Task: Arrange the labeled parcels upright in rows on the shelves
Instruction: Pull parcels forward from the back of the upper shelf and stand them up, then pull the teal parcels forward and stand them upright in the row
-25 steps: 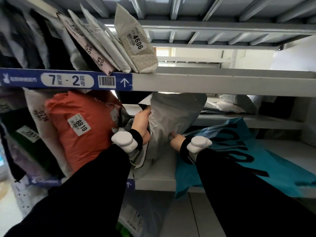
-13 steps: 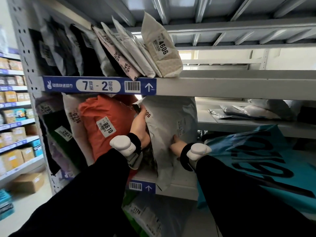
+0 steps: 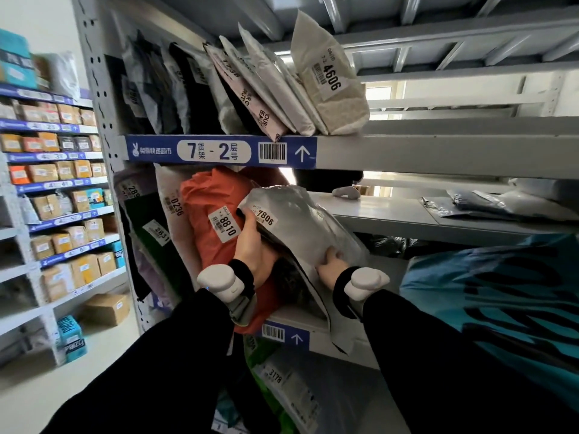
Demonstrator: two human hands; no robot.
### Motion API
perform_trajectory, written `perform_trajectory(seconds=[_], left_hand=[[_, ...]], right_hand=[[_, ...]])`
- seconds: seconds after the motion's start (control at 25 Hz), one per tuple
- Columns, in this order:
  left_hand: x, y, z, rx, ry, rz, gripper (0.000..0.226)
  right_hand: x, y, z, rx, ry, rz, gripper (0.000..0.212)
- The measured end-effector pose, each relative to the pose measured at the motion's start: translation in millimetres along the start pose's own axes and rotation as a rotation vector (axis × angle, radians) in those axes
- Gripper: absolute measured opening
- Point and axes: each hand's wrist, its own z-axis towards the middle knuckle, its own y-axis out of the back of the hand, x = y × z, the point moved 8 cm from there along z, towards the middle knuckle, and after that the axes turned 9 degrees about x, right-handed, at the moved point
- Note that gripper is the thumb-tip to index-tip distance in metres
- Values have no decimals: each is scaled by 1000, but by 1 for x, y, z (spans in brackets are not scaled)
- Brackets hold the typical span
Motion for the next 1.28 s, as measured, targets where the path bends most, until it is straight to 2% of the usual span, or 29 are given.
perform_trajectory(seconds=[0.24, 0.52, 0.6, 0.72, 0.8, 0.88, 1.04, 1.28], left_hand=[[0, 10, -21, 19, 5, 130, 67], [-4, 28, -35, -57, -3, 233, 67], [-9, 26, -41, -114, -47, 260, 58], [-19, 23, -51, -237, -135, 314, 32], [-22, 19, -56, -273, -175, 341, 30], [-23, 7, -61, -272, -202, 399, 30], [-12, -24, -65, -191, -202, 515, 26], [19, -74, -62, -66, -159, 621, 21]], right_hand=[[0, -6, -2, -84, -13, 57, 64], [-3, -3, -10, -63, 24, 117, 68], [-6, 0, -14, -42, 20, 130, 67], [-11, 5, -19, -24, 4, 143, 62], [-14, 8, -22, -23, -4, 151, 56], [-21, 10, -22, -1, -2, 165, 51], [-36, 21, -13, 25, 10, 184, 61], [-36, 73, -61, -40, 39, 72, 54]])
